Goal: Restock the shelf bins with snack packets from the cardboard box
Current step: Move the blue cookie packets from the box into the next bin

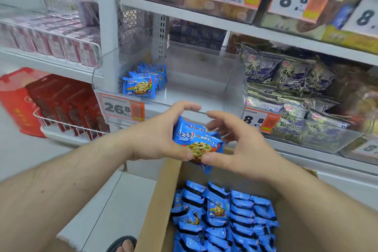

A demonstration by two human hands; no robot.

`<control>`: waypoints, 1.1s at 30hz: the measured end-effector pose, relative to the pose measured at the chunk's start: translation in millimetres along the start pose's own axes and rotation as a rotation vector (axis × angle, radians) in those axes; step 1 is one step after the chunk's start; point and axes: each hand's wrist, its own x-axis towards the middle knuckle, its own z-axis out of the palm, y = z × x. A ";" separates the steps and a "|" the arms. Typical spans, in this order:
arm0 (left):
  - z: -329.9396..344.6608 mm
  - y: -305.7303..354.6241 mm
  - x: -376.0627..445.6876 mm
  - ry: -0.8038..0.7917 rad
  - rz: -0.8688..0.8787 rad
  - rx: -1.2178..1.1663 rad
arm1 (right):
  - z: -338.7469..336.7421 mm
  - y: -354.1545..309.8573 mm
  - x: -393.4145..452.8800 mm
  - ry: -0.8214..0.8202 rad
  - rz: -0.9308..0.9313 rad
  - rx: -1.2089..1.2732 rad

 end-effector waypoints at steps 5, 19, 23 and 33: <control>-12.5 11.3 -7.1 0.009 0.090 0.092 | -4.6 -24.8 19.5 -0.104 0.014 -0.023; -42.2 -11.1 10.5 0.597 -0.134 1.065 | -28.2 -39.1 141.9 0.147 0.133 0.112; -46.3 -23.4 20.3 0.593 -0.154 1.080 | 31.7 -8.7 192.9 -0.090 0.194 -0.119; -48.3 -25.6 23.7 0.628 -0.091 1.011 | 109.1 -5.2 244.9 -0.351 -0.038 -0.517</control>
